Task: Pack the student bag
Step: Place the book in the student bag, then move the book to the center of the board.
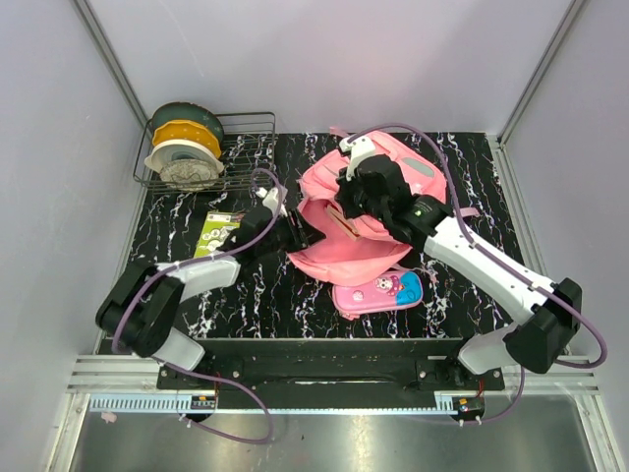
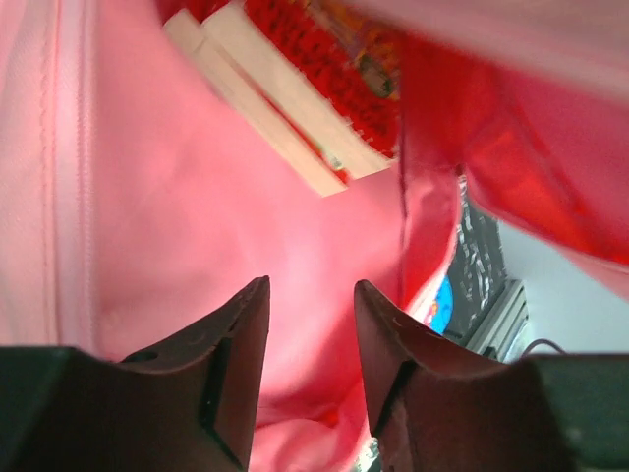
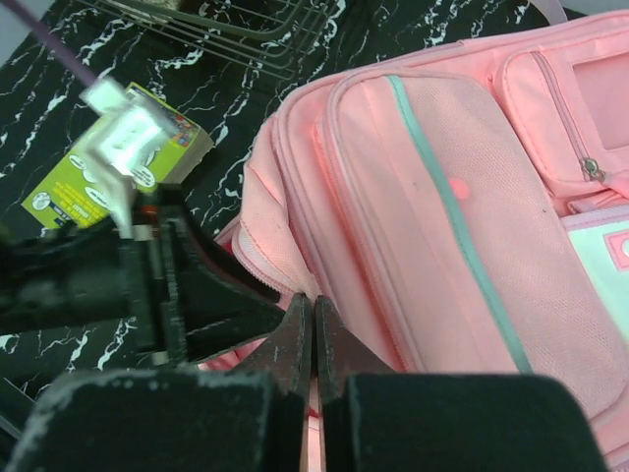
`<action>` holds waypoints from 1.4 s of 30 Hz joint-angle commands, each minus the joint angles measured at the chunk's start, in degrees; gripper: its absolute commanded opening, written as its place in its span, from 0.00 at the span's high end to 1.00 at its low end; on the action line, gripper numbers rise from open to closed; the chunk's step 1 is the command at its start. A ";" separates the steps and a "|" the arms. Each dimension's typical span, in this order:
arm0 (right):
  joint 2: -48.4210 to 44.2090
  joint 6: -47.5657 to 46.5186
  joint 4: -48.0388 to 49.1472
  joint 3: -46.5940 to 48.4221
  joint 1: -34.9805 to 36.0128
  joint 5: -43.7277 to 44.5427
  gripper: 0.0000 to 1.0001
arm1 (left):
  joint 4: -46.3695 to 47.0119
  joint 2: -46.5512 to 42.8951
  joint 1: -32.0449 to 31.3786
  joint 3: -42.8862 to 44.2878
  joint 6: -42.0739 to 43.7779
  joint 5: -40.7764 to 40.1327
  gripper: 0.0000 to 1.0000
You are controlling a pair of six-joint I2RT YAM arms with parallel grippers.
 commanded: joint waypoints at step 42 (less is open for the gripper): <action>7.88 17.39 11.82 -0.77 -6.31 -24.11 0.31 | -47.11 -38.20 24.64 3.93 14.69 -19.46 0.01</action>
